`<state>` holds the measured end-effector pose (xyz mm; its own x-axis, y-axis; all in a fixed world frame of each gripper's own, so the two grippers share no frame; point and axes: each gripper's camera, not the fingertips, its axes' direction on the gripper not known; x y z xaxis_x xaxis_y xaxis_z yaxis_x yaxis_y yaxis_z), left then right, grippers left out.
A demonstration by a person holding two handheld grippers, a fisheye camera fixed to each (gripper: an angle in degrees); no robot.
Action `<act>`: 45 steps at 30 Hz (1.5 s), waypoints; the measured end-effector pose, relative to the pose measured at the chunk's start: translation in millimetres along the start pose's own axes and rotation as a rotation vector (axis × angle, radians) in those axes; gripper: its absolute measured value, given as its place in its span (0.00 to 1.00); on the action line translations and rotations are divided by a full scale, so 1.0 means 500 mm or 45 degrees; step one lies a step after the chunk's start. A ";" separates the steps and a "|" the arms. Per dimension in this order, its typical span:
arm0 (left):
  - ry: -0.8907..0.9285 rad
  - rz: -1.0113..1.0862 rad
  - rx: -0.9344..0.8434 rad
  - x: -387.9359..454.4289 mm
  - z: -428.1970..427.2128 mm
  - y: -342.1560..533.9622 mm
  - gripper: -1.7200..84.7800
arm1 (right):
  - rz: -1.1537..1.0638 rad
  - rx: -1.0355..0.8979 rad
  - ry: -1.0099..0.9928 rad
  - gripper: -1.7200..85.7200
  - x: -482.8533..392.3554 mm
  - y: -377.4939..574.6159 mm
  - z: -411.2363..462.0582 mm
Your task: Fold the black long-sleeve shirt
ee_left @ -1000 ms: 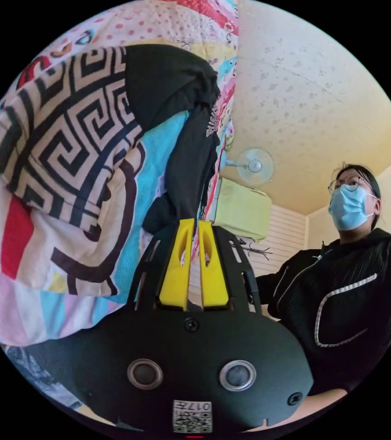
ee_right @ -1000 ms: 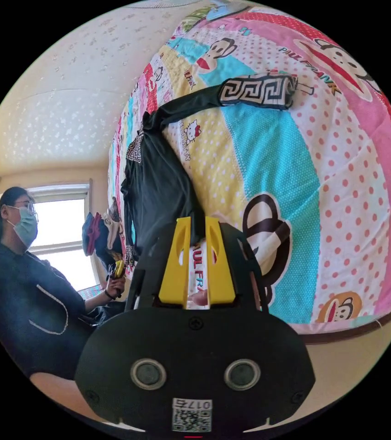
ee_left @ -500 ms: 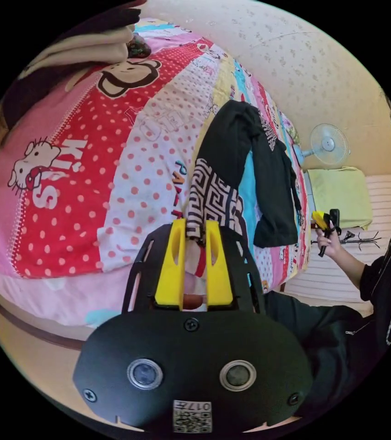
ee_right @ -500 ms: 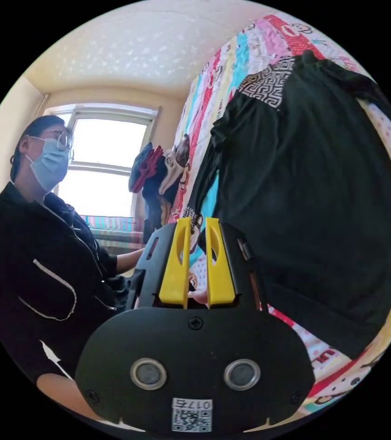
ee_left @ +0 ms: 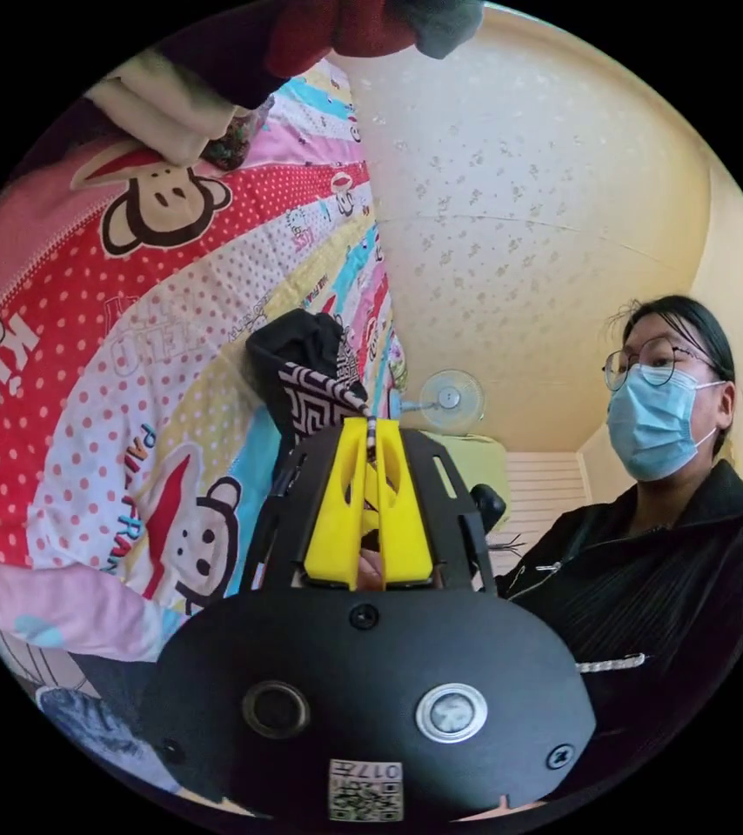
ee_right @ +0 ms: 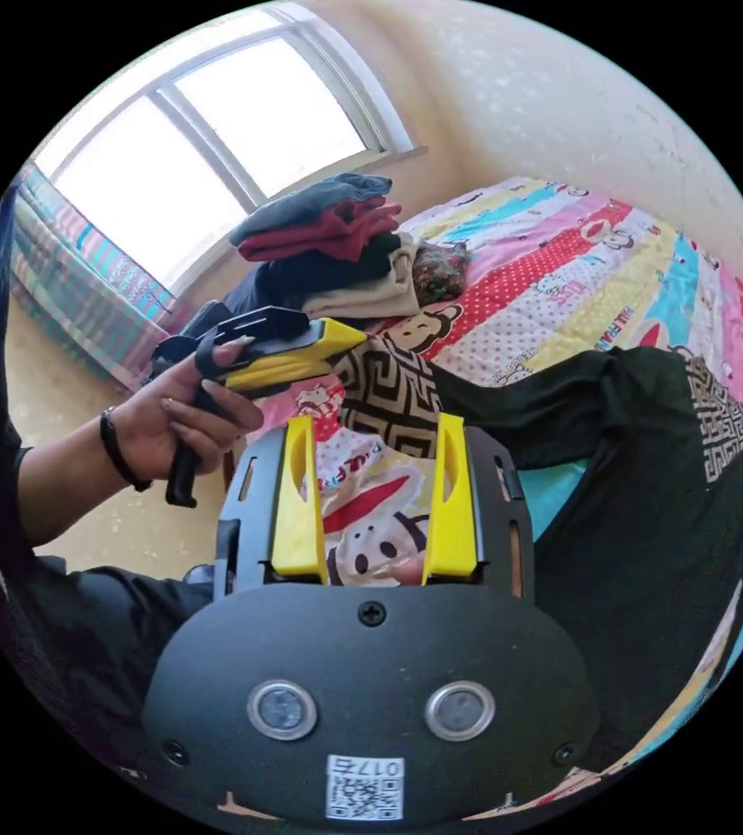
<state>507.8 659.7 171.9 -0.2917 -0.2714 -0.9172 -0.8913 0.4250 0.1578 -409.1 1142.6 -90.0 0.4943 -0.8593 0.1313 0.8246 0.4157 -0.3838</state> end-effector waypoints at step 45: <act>0.798 -0.075 0.480 -0.149 -0.380 -0.108 0.13 | -0.342 -0.092 0.327 0.03 -0.211 -0.444 0.184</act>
<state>511.8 492.7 301.3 -0.4914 -0.6981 -0.5208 -0.7648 0.6319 -0.1255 -619.0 1168.1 65.3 0.1703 -0.9854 0.0062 0.8895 0.1510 -0.4313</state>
